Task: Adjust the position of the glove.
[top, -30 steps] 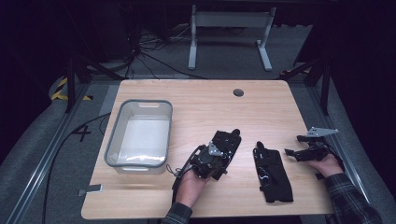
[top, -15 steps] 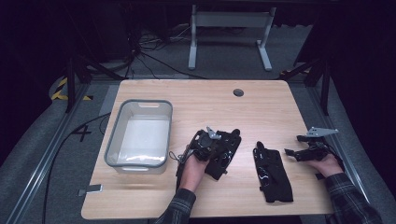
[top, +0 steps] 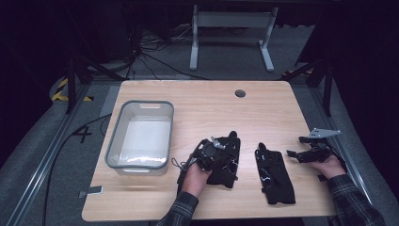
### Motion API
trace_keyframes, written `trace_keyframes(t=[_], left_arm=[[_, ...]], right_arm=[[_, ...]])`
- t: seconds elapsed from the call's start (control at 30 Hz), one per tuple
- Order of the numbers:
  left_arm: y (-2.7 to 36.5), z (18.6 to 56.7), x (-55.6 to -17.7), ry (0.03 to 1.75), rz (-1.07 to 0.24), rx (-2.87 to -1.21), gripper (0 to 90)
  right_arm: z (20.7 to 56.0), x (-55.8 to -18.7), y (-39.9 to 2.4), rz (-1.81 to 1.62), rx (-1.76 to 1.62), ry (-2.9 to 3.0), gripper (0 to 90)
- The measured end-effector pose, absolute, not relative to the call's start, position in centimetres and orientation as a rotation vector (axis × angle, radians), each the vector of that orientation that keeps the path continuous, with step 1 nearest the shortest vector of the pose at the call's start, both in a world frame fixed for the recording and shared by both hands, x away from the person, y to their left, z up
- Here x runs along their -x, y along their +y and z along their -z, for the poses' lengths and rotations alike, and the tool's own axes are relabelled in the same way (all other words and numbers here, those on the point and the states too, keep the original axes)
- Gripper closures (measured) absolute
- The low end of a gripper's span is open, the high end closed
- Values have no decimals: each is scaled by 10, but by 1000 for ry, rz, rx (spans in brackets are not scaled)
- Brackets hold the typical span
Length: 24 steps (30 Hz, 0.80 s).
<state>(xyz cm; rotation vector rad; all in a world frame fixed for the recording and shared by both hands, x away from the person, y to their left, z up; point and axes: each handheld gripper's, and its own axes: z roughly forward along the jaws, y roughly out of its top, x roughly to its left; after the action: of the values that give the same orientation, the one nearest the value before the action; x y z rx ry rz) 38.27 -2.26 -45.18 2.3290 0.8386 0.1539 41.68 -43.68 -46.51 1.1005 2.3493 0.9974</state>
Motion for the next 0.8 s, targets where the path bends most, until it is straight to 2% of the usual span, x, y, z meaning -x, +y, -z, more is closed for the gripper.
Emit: trace_keyframes(t=[0.1, 0.43, 0.8], left_arm=[[-30, 453, -375, 785, -103, -2339, 899], [-44, 453, -357, 635, -55, -2390, 900], [-61, 454, -353, 513, 19, -2408, 900]], right_arm=[[465, -417, -437, -998, -1100, 2349, 100], [465, -417, -437, -998, -1101, 2349, 100], [465, -417, -437, -998, -1102, 2349, 100]])
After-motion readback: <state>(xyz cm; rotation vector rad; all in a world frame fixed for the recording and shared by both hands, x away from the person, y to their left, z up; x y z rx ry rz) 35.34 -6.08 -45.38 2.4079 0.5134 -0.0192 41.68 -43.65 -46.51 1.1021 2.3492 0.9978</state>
